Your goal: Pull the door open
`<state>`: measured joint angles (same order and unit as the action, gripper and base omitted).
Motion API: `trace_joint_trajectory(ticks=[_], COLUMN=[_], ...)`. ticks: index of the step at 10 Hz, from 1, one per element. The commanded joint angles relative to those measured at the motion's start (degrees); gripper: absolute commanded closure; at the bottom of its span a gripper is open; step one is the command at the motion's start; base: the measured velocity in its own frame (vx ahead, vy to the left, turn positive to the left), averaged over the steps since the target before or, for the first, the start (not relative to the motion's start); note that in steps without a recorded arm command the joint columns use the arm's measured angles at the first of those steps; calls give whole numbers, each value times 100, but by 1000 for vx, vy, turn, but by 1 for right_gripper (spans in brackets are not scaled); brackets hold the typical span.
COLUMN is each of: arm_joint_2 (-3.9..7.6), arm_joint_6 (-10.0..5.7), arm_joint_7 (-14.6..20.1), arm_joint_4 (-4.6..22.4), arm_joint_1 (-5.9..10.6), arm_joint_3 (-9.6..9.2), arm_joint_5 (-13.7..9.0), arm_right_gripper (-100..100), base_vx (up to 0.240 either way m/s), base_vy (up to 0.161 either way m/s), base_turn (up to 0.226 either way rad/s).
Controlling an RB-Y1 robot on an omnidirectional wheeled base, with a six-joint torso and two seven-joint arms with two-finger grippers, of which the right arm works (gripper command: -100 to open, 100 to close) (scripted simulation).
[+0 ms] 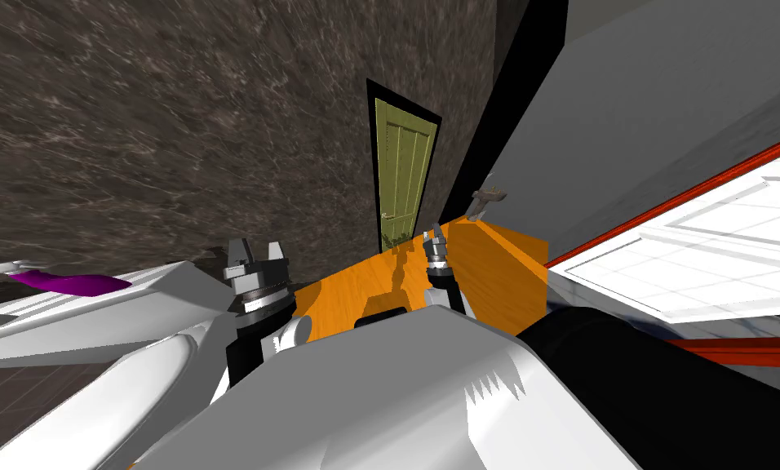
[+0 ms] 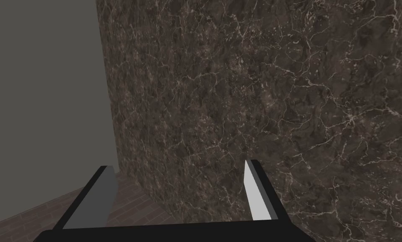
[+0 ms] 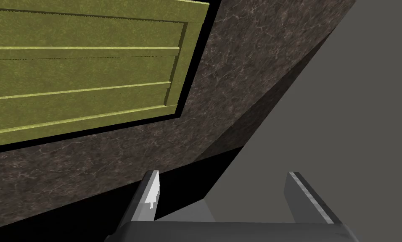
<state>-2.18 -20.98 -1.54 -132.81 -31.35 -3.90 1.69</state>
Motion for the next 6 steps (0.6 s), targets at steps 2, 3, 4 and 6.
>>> trace_joint_trajectory(ticks=[2,3,4,6], arm_joint_2=[99,142,187,240], arm_joint_6=[-101,-147,-201,-268], arm_joint_7=[79,115,157,209], arm_joint_4=[296,433,591,788], arm_joint_1=[109,159,217,290], arm_joint_3=[36,52,71,95], arm_joint_5=[52,76,103,138], arm_right_gripper=[-100,-100,-100,-100], base_vx=[104,144,153,135], base_vy=[-51,21,24,-5], base_turn=[34,15,33,25])
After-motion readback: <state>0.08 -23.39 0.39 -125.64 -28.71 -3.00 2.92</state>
